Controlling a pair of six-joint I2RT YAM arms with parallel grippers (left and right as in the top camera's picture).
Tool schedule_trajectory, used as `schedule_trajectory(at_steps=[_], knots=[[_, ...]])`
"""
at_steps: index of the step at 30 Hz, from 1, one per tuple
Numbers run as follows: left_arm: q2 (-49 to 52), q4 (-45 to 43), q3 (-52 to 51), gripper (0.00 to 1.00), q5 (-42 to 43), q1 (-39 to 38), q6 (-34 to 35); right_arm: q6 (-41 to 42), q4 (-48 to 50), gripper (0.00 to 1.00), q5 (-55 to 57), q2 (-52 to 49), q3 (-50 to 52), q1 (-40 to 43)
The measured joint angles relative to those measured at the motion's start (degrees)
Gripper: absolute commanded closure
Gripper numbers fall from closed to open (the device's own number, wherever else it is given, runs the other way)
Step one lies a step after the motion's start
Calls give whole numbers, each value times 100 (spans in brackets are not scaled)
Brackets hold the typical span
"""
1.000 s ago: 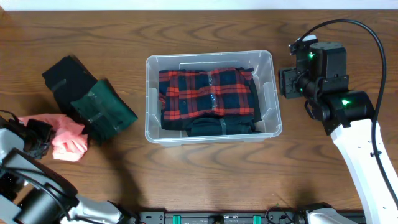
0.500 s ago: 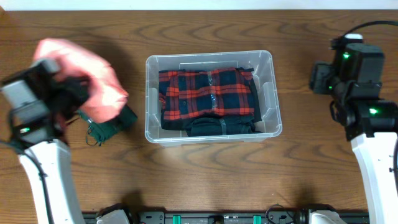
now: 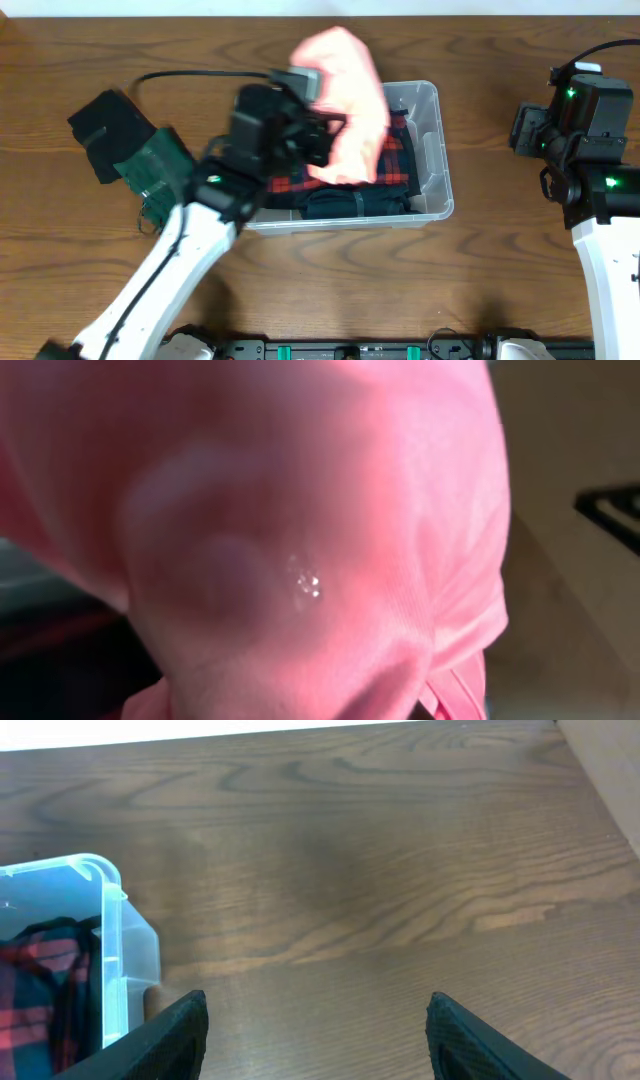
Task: Pack container
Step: 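Carry the pink shirt into the bin's right side and release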
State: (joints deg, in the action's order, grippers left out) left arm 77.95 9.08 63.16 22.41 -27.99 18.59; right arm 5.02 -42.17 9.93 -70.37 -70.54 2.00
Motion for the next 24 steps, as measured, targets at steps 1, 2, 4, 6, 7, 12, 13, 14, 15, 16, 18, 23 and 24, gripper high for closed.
schedule_trajectory(at_steps=[1,2,4,6,7,12,13,14,15,16,18,23,24], knots=[[179,-133,0,94,-37,-160,55,0,-4,32,-4,0,0,0],[348,-227,0,94,-61,-284,92,2,-2,32,-4,0,0,0],[743,-350,0,94,-101,-518,136,2,-4,32,-7,0,0,0],[1071,-415,0,94,-125,-664,181,2,-4,32,-7,0,0,0],[1226,-452,0,94,-129,-728,208,2,-4,32,-7,0,0,0],[1829,-638,0,94,-131,-953,243,2,-4,32,-7,0,0,0],[1904,-656,0,94,-122,-979,245,2,-4,32,-9,0,0,0],[1978,-660,0,91,-107,-1005,247,2,-4,33,-7,0,0,0],[2037,-662,0,86,-59,-1021,249,2,-4,32,-7,0,0,0],[2105,-673,0,72,17,-1036,243,2,-4,32,-7,0,0,0],[2170,-680,0,38,140,-1047,234,2,-4,32,-7,0,0,0],[2028,-466,44,1,424,-935,173,2,-4,32,-7,0,0,0],[1893,-304,66,2,455,-841,175,2,-7,32,-9,0,0,0]])
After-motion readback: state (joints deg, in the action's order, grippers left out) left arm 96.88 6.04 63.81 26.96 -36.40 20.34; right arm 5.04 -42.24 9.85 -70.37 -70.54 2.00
